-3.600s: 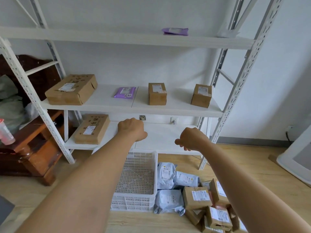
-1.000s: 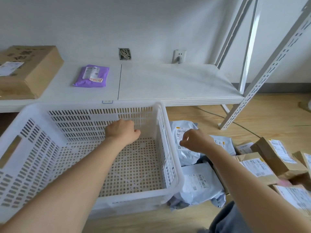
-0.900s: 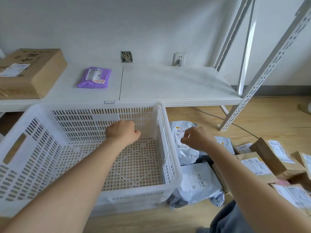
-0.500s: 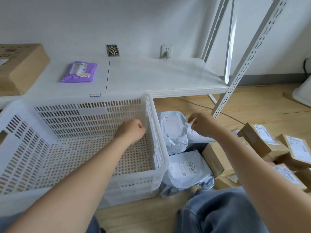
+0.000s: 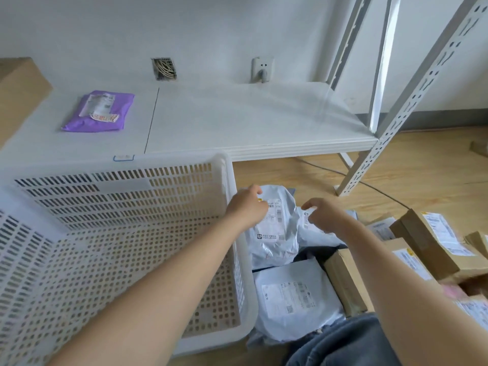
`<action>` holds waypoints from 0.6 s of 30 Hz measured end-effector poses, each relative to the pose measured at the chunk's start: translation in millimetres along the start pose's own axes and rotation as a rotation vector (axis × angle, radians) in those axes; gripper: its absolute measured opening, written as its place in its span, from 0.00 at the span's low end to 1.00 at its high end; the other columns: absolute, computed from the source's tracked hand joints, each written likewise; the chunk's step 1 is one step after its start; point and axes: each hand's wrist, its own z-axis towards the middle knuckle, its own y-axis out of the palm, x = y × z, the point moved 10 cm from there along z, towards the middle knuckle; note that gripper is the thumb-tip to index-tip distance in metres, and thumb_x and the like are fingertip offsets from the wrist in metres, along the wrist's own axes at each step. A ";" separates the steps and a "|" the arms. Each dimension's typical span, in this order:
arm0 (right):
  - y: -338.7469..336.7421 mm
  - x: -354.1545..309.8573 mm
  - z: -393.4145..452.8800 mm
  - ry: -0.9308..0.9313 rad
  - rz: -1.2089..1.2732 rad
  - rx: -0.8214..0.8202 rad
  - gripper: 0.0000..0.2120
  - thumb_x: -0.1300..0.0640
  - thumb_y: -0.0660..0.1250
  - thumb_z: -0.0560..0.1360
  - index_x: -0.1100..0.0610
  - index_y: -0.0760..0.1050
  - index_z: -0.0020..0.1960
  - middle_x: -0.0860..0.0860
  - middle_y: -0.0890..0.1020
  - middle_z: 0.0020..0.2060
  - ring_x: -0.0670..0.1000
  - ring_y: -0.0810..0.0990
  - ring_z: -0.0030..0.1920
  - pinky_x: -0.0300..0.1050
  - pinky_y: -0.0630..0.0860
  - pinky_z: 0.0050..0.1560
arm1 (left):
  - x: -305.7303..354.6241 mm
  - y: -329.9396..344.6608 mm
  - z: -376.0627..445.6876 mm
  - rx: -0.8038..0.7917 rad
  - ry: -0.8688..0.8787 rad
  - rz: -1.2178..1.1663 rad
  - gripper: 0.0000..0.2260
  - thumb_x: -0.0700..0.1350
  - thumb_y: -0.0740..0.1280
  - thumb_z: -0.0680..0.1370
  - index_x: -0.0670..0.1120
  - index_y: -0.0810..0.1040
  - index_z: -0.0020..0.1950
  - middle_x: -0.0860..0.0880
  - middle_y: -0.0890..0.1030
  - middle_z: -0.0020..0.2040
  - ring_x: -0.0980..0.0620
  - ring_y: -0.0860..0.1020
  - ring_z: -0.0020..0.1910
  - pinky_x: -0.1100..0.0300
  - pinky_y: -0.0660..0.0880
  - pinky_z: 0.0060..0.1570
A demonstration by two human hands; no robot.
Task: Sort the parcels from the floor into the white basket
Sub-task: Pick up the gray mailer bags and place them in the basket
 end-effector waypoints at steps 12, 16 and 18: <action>54.0 56.9 52.7 0.167 0.457 -0.138 0.20 0.65 0.56 0.76 0.50 0.70 0.65 0.56 0.72 0.43 0.53 0.67 0.43 0.49 0.73 0.43 | -46.7 73.4 65.4 -0.012 -0.440 -0.193 0.23 0.44 0.57 0.78 0.49 0.61 0.73 0.41 0.63 0.71 0.41 0.67 0.66 0.51 0.70 0.62; 82.0 71.9 64.0 0.215 0.496 -0.197 0.22 0.65 0.56 0.75 0.47 0.70 0.65 0.53 0.72 0.38 0.53 0.68 0.42 0.57 0.74 0.57 | -65.3 93.5 81.3 -0.075 -0.482 -0.242 0.14 0.38 0.57 0.77 0.48 0.74 0.60 0.41 0.73 0.58 0.41 0.69 0.66 0.55 0.67 0.65; 93.5 71.5 67.4 0.207 0.543 -0.222 0.23 0.64 0.55 0.75 0.45 0.70 0.64 0.54 0.72 0.37 0.53 0.68 0.41 0.51 0.74 0.49 | -74.8 97.8 85.4 -0.057 -0.518 -0.235 0.20 0.39 0.58 0.77 0.52 0.69 0.68 0.42 0.70 0.64 0.42 0.70 0.64 0.55 0.69 0.64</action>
